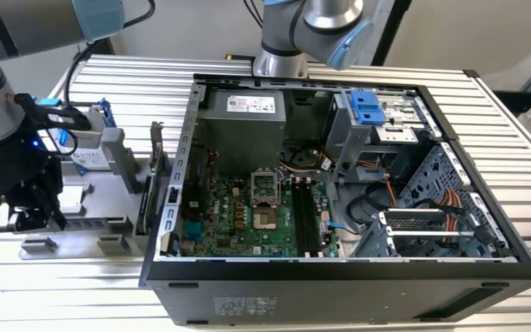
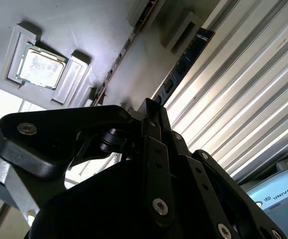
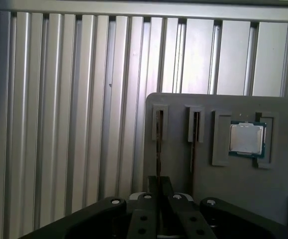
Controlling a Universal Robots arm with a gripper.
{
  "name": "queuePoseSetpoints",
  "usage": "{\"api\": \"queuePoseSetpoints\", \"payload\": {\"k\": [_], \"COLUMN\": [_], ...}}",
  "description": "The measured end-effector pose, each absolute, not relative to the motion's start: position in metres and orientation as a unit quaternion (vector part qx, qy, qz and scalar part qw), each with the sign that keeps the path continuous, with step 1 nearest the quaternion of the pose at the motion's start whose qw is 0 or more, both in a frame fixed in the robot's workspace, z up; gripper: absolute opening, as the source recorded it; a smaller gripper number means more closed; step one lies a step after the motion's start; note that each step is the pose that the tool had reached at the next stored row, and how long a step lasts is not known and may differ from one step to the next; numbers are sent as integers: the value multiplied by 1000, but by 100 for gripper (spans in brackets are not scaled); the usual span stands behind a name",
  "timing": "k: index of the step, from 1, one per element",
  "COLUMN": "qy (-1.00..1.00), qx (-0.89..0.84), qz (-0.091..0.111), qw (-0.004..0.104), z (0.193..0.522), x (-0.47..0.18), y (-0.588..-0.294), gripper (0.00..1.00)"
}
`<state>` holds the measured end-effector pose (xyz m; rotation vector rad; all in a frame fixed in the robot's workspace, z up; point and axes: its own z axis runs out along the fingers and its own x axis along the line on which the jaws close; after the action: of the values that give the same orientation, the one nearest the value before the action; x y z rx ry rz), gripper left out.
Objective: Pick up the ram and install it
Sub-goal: 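Pick up the ram and move it above insertion slot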
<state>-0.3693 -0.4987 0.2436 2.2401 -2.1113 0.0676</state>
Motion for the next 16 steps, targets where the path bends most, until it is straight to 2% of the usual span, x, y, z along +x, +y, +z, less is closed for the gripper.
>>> {"api": "queuePoseSetpoints", "payload": {"k": [16], "qy": [-685], "qx": [727], "qz": [22], "qw": [31], "z": [259], "x": [-369], "y": [-499], "gripper": [0]}}
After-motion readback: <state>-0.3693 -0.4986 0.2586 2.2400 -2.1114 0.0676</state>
